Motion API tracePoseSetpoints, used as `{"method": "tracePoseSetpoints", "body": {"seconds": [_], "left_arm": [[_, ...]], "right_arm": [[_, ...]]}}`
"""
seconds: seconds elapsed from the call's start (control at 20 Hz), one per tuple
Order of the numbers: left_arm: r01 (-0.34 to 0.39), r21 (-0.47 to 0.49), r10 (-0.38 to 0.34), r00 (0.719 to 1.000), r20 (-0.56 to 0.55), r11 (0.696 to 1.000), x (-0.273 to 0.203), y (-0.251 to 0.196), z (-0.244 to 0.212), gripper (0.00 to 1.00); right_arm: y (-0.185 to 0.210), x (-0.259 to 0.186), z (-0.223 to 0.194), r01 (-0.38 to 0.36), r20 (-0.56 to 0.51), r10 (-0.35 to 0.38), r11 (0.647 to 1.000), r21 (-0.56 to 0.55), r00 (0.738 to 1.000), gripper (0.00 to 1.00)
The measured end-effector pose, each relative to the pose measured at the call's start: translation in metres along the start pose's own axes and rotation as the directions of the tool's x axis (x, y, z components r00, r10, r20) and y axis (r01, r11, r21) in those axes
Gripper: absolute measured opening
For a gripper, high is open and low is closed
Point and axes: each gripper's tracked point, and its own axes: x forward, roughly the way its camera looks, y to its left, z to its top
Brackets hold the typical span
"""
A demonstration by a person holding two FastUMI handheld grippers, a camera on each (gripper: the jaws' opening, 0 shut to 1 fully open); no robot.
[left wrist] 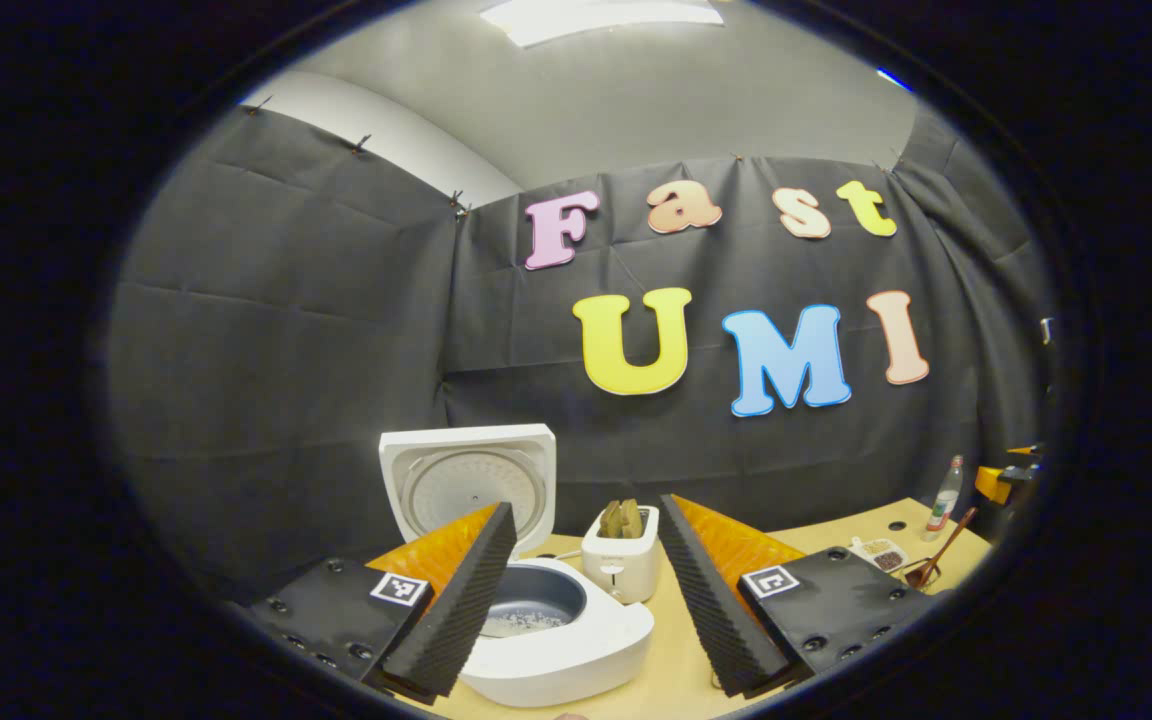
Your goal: Close the left gripper, press the button to open the rice cooker; take a wooden spoon from the chopstick holder with the right hand, scoop a spoonful of rice and pour it into the rice cooker, then put the wooden spoon back into the chopstick holder.
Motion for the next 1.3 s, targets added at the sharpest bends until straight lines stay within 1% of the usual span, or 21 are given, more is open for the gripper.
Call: {"method": "tracePoseSetpoints", "body": {"seconds": [0.2,0.45,0.5,0.6,0.65,0.7,0.75,0.8,0.85,0.9,0.95,1.05,1.1,1.15,1.2,1.25,1.3], "left_arm": [[-0.021,0.026,0.021,1.000,-0.021,0.999,-0.006,0.002,-0.007,1.00],[-0.026,0.049,0.028,0.999,-0.032,0.998,-0.013,-0.002,-0.008,1.00],[-0.029,0.055,0.031,0.999,-0.038,0.998,-0.015,-0.001,-0.009,0.92],[-0.034,0.065,0.037,0.998,-0.045,0.997,-0.015,-0.001,-0.012,0.92],[-0.039,0.069,0.042,0.998,-0.047,0.997,-0.017,0.000,-0.013,0.98],[-0.042,0.073,0.046,0.998,-0.052,0.996,-0.018,0.001,-0.014,0.98],[-0.045,0.076,0.049,0.997,-0.053,0.996,-0.019,0.001,-0.015,0.92],[-0.048,0.079,0.053,0.997,-0.055,0.996,-0.019,0.002,-0.015,1.00],[-0.053,0.082,0.058,0.997,-0.057,0.995,-0.021,0.003,-0.018,1.00],[-0.057,0.082,0.062,0.996,-0.059,0.995,-0.020,0.004,-0.017,1.00],[-0.061,0.079,0.066,0.996,-0.062,0.995,-0.021,0.005,-0.019,1.00],[-0.064,0.076,0.069,0.995,-0.065,0.995,-0.022,0.006,-0.020,1.00],[-0.064,0.076,0.069,0.995,-0.067,0.995,-0.021,0.006,-0.021,1.00],[-0.064,0.078,0.069,0.995,-0.070,0.995,-0.021,0.008,-0.023,1.00],[-0.065,0.079,0.070,0.995,-0.070,0.995,-0.021,0.009,-0.023,1.00],[-0.064,0.078,0.070,0.995,-0.071,0.995,-0.023,0.009,-0.024,1.00],[-0.064,0.077,0.070,0.995,-0.071,0.995,-0.023,0.010,-0.024,1.00]], "right_arm": [[-0.010,0.022,-0.032,0.007,-0.091,-0.002,0.999,0.052,0.996,0.97],[-0.019,0.043,-0.078,0.035,-0.214,-0.011,0.994,0.108,0.977,0.98],[-0.019,0.046,-0.088,0.038,-0.243,-0.006,0.991,0.126,0.970,0.98],[-0.018,0.050,-0.105,0.042,-0.293,0.008,0.985,0.167,0.956,0.98],[-0.018,0.051,-0.111,0.046,-0.311,0.013,0.982,0.182,0.950,0.98],[-0.018,0.053,-0.116,0.048,-0.327,0.019,0.980,0.195,0.945,0.98],[-0.017,0.054,-0.121,0.046,-0.339,0.028,0.977,0.207,0.940,0.98],[-0.015,0.054,-0.124,0.044,-0.353,0.038,0.975,0.219,0.935,0.95],[-0.013,0.053,-0.129,0.040,-0.367,0.048,0.973,0.229,0.929,0.87],[-0.013,0.052,-0.132,0.042,-0.382,0.052,0.972,0.232,0.923,0.74],[-0.011,0.054,-0.133,0.036,-0.386,0.064,0.968,0.246,0.920,0.70],[-0.004,0.054,-0.131,0.020,-0.387,0.094,0.960,0.280,0.917,0.53],[-0.002,0.055,-0.131,0.014,-0.389,0.103,0.957,0.288,0.916,0.40],[0.002,0.054,-0.131,-0.002,-0.393,0.126,0.954,0.300,0.911,0.37],[0.007,0.052,-0.130,-0.022,-0.400,0.153,0.949,0.315,0.904,0.37],[0.001,0.044,-0.129,-0.001,-0.407,0.135,0.949,0.314,0.903,0.37],[0.005,0.049,-0.129,-0.006,-0.400,0.149,0.941,0.337,0.904,0.13]]}}
